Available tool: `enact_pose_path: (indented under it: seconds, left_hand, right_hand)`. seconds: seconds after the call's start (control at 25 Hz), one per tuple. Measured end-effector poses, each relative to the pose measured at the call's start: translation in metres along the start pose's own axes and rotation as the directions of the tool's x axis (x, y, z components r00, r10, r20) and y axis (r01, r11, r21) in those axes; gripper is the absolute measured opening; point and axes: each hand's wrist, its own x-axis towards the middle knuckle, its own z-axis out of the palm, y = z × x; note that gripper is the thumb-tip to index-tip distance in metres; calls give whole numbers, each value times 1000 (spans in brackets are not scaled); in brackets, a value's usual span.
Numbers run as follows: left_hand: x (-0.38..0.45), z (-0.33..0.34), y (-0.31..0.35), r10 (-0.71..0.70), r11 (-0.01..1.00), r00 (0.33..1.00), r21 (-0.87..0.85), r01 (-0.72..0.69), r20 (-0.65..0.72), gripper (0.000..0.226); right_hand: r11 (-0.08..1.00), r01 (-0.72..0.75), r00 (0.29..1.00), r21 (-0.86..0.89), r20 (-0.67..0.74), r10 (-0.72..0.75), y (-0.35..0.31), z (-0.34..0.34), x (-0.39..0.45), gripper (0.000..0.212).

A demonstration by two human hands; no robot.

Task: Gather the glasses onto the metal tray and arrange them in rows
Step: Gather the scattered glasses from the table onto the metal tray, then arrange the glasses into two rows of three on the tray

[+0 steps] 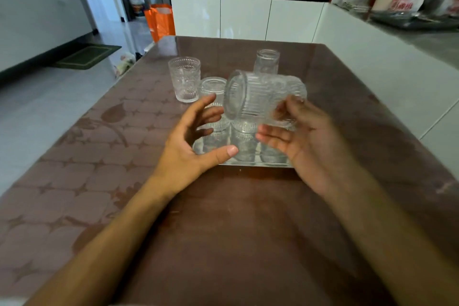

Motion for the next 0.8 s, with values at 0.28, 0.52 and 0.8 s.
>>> enact_pose_path:
  seconds: [0.28, 0.52, 0.8]
  left_hand:
    - [-2, -4, 2, -2, 991, 978, -128, -25, -207, 62]
    - [9, 6, -4, 9, 985, 977, 171, 28, -211, 58]
    - [18, 3, -14, -106, 962, 977, 229, 148, -185, 72]
  right_hand:
    - [963, -250, 963, -96, 79, 258, 52, 27, 10, 27]
    - [503, 240, 950, -830, 95, -297, 64, 3, 21, 27]
    - [413, 265, 954, -871, 174, -244, 77, -10, 23, 23]
